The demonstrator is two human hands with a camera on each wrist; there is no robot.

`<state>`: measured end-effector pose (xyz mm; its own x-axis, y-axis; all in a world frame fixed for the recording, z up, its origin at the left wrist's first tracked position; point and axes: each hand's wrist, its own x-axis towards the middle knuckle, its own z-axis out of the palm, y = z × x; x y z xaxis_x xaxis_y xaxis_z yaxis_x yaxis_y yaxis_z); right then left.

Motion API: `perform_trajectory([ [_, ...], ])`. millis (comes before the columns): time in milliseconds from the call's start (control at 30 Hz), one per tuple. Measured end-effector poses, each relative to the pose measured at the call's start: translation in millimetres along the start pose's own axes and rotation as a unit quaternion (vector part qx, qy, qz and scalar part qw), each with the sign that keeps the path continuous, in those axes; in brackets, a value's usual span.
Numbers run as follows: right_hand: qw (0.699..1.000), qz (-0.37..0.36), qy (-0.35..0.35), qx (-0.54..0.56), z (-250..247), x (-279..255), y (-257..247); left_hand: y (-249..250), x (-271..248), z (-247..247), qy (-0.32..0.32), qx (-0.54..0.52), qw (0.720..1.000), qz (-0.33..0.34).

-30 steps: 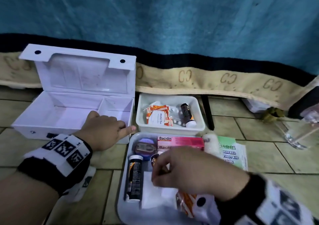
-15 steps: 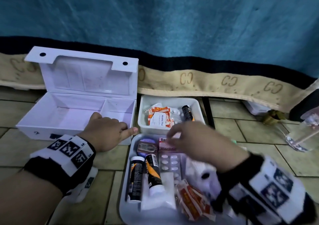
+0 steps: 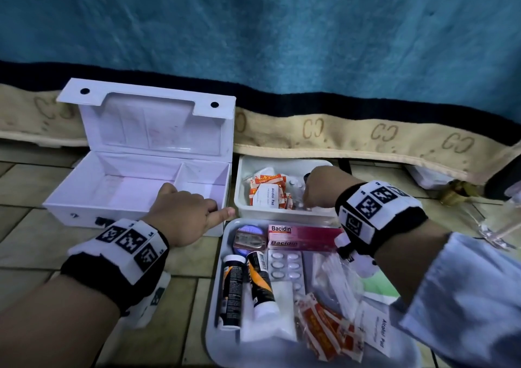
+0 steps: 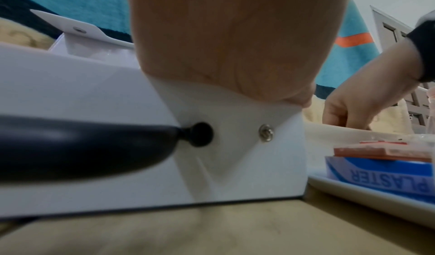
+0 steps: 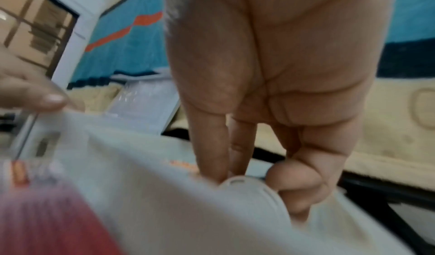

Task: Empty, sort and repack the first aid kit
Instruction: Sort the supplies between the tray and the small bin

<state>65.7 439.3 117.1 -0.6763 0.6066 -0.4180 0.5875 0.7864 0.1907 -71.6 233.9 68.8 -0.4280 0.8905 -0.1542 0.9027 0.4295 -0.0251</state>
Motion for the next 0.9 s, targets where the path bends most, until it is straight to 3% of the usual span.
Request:
perform_trajectory([
  [100, 0.982, 0.01, 0.085, 0.167, -16.9, -31.3, 7.7, -1.2, 0.2, 1.9, 0.007, -0.012, 1.0, 0.008],
  [167, 0.954, -0.028, 0.118, 0.273, -25.0, -69.2, 8.4, -0.4, -0.4, 2.2, 0.012, -0.016, 1.0, 0.01],
  [267, 0.929, -0.12, 0.023, 0.35, -16.0, -116.9, 1.2, 0.4, -1.6, 1.3, 0.015, -0.014, 1.0, 0.012],
  [333, 0.924, -0.162, -0.05, 0.343, 0.8, -131.2, -10.3, 0.8, -1.0, 1.4, 0.019, -0.014, 1.0, 0.013],
  [400, 0.925, -0.175, -0.073, 0.329, 21.7, -132.3, -20.8, 1.0, -0.6, 2.2, 0.022, -0.012, 1.0, 0.013],
  [667, 0.932, -0.129, -0.015, 0.339, 56.4, -134.7, -33.8, -0.5, -2.3, 5.3, 0.04, -0.033, 0.998, 0.023],
  [833, 0.944, -0.097, -0.005, 0.316, 47.6, -129.6, -23.7, 0.3, -1.4, 1.3, 0.016, -0.023, 0.999, 0.017],
  [900, 0.946, -0.077, 0.037, 0.311, 30.2, -121.3, -13.5, 0.9, -1.5, -0.4, 0.006, -0.018, 1.0, 0.001],
])
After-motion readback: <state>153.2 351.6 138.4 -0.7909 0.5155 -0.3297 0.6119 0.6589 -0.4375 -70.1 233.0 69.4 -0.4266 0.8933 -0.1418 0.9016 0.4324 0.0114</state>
